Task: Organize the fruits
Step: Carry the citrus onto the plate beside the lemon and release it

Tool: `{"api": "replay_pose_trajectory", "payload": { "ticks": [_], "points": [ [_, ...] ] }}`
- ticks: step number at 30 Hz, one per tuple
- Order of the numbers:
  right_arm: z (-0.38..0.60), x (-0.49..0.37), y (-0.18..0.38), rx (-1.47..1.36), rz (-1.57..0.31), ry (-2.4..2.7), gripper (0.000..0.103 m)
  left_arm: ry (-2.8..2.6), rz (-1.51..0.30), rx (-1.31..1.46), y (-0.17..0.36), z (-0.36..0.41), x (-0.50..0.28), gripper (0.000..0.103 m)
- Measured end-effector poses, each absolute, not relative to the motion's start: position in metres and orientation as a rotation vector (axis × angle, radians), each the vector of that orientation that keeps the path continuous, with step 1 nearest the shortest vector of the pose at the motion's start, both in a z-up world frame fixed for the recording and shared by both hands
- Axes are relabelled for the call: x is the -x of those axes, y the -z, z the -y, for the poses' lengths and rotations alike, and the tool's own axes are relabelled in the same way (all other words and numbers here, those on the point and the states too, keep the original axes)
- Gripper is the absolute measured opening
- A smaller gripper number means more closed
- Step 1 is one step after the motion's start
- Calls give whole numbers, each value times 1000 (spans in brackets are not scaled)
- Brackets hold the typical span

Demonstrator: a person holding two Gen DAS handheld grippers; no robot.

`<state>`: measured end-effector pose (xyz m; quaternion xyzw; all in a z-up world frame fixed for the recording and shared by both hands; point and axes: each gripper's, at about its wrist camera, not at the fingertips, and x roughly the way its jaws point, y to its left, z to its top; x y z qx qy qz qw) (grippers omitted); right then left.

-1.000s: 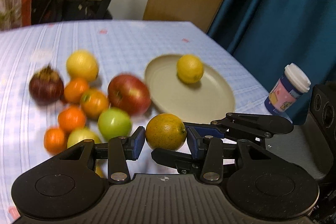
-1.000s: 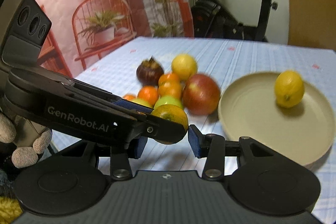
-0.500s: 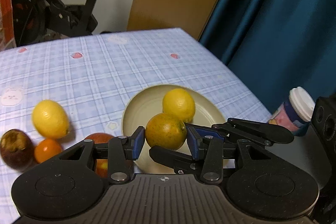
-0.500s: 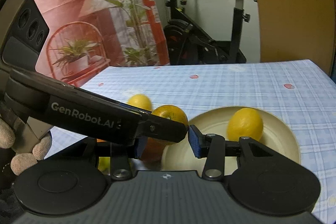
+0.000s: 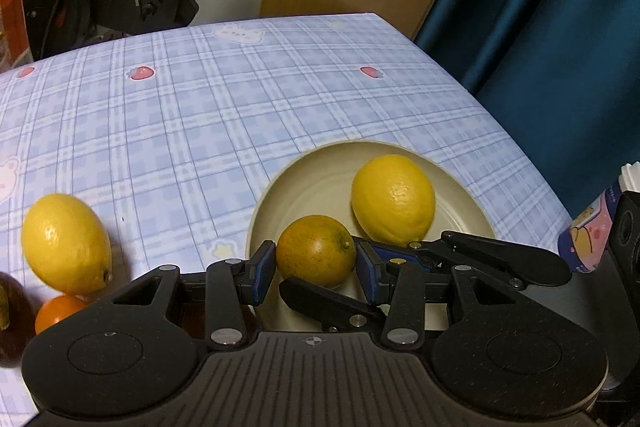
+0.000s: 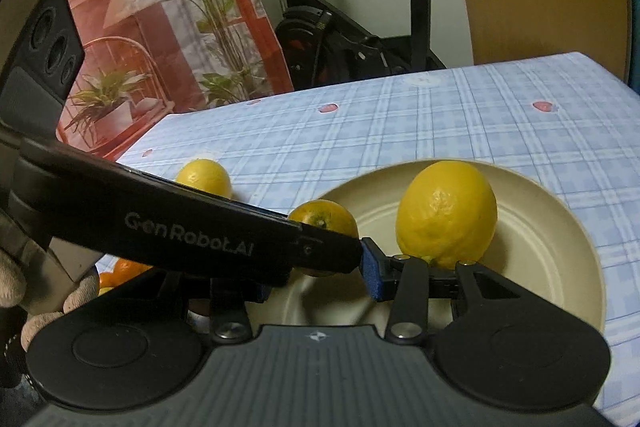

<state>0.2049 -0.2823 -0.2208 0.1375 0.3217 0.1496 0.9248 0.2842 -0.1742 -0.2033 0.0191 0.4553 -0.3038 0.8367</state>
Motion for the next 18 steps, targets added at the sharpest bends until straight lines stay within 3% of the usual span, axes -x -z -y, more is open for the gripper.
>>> {"api": "replay_pose_trajectory", "payload": {
  "ticks": [13, 18],
  "points": [
    [283, -207, 223, -364, -627, -152, 45, 640, -890, 39, 192, 166, -280, 48],
    [284, -200, 213, -366, -589, -116, 51, 620, -841, 65, 173, 153, -273, 48]
  ]
}}
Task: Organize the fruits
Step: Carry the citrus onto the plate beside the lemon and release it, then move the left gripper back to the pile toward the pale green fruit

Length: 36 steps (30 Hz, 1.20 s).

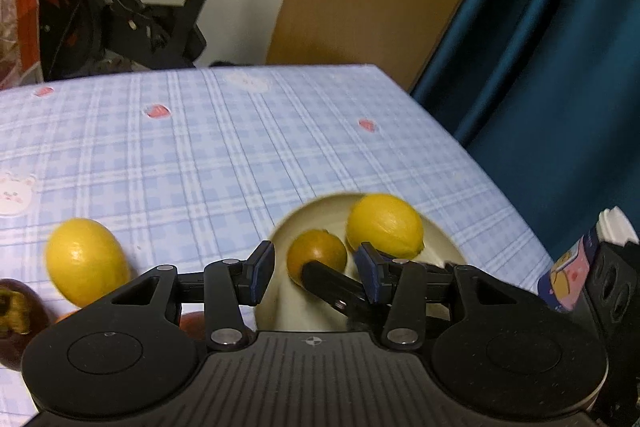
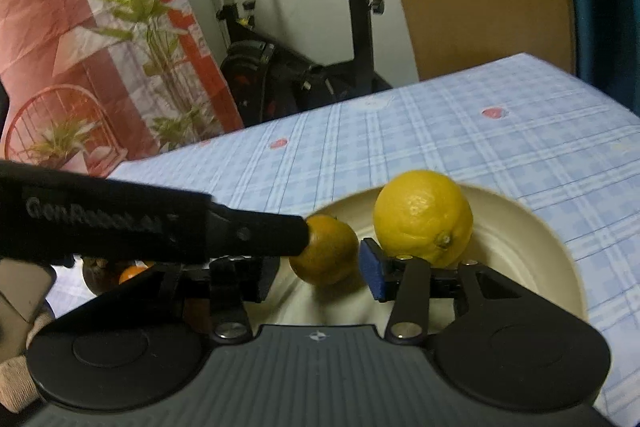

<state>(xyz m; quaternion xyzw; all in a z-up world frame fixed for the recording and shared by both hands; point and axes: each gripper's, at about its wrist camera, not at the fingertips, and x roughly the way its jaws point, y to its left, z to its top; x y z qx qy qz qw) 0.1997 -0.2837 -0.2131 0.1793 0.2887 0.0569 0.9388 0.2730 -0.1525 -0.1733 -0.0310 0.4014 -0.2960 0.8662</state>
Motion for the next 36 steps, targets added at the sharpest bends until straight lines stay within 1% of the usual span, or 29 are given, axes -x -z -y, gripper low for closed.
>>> {"api": "replay_pose_trajectory", "payload": {
  "ticks": [7, 16, 22, 28, 36],
  "points": [
    [278, -177, 198, -385, -546, -123, 51, 577, -773, 86, 145, 124, -260, 48],
    [252, -145, 182, -326, -477, -188, 52, 460, -716, 110, 119, 64, -225, 48],
    [230, -135, 182, -274, -479, -284, 52, 371, -694, 122, 121, 31, -191, 48],
    [208, -133, 188, -197, -507, -361, 52, 321, -681, 134, 139, 16, -163, 48],
    [196, -136, 198, -150, -542, -394, 52, 291, -680, 170, 152, 7, -161, 48]
  ]
}}
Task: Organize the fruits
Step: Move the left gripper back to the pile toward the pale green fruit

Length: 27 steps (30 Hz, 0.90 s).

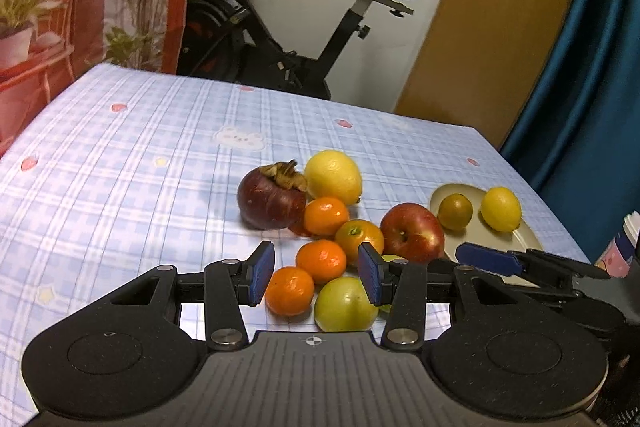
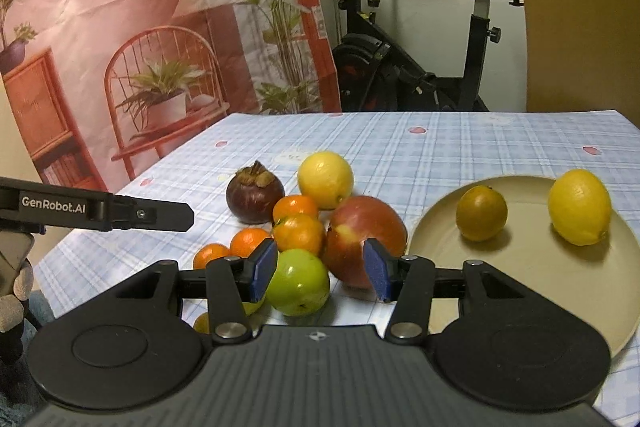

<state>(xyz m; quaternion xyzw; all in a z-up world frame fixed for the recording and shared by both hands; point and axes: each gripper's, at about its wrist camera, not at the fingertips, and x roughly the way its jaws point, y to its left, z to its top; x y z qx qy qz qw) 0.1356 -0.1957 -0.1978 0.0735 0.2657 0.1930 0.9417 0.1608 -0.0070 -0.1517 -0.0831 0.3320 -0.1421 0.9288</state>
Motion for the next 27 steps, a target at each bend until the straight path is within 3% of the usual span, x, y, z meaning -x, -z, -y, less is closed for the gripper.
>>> {"api": "replay_pose_trajectory", "payload": {
  "ticks": [27],
  "points": [
    [178, -140, 217, -61, -583, -484, 51, 379, -758, 212, 181, 13, -156, 47]
  ]
}}
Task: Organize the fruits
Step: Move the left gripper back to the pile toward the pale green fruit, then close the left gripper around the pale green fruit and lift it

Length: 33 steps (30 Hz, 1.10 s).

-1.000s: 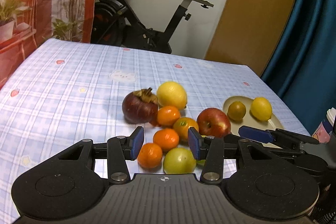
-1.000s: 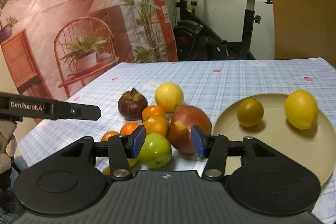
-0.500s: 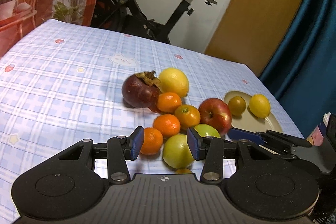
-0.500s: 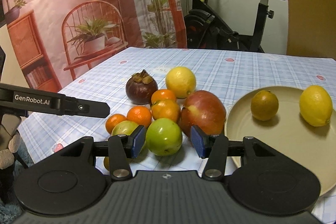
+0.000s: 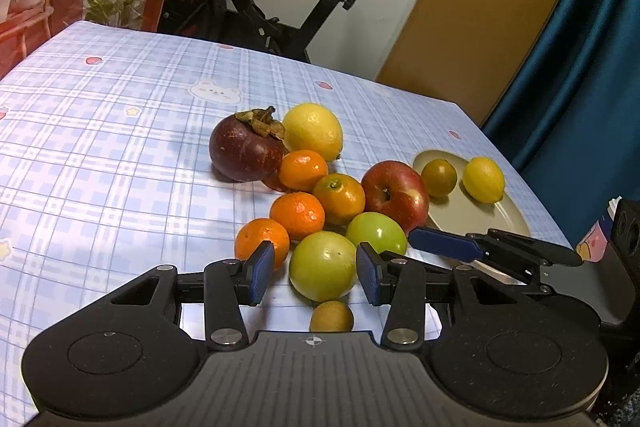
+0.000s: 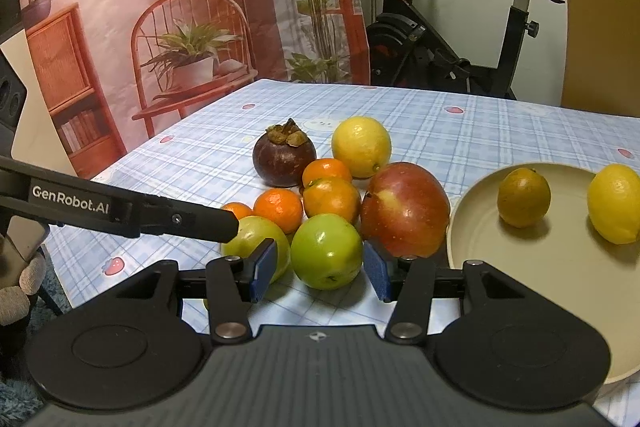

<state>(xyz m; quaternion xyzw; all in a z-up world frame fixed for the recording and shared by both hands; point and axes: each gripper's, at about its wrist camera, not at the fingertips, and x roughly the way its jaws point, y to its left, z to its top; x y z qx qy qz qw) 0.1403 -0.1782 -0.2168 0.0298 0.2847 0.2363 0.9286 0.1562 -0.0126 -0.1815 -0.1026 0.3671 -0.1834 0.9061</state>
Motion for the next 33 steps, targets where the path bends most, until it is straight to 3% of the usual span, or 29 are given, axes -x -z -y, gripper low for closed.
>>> {"api": "replay_pose_trajectory", "payload": {
  "ticks": [33],
  "points": [
    [152, -131, 214, 18, -551, -637, 49, 404, -772, 262, 181, 4, -157, 47]
  ]
}}
